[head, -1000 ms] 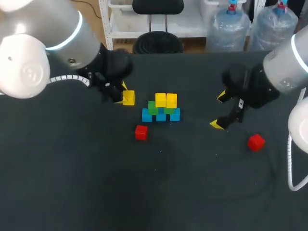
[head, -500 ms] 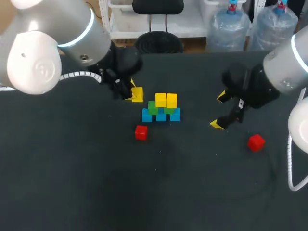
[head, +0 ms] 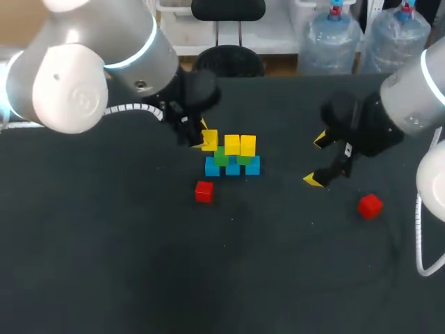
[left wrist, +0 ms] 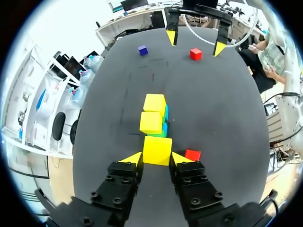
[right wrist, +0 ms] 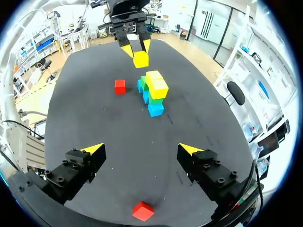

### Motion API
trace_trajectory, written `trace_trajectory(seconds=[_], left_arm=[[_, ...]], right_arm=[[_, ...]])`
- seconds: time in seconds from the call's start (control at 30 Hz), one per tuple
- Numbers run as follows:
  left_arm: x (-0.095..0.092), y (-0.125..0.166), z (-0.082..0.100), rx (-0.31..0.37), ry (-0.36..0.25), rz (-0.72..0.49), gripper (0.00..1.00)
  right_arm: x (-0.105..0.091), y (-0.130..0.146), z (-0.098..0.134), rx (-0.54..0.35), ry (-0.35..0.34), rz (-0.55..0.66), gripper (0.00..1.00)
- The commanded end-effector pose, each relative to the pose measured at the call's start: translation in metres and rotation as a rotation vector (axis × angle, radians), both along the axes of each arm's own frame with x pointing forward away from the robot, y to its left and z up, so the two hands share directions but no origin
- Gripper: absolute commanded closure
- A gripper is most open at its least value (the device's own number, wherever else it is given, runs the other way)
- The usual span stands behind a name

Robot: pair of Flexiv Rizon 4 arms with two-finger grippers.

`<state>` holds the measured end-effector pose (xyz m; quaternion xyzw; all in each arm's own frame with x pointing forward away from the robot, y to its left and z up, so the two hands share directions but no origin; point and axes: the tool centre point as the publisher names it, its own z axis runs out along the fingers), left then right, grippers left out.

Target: Place the blue cubes, place green cubes on the blue cubes, place the yellow cubes on the green cubes, then place the red cubes on the yellow cubes, and place purple cube on the red cubes.

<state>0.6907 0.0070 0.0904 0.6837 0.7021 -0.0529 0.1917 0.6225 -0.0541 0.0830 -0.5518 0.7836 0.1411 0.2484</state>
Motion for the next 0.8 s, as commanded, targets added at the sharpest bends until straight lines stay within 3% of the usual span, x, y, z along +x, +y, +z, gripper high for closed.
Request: trace_trajectory(seconds=[0.03, 0.8], left_arm=[[0.0033, -0.0052, -0.0037, 0.009, 0.011, 0.002, 1.0], [0.0103, -0.0055, -0.0125, 0.018, 0.045, 0.041, 1.0]], right_arm=[[-0.0007, 0.0, -0.0003, 0.0, -0.002, -0.002, 0.0], [-0.0007, 0.0, -0.0003, 0.0, -0.002, -0.002, 0.0]])
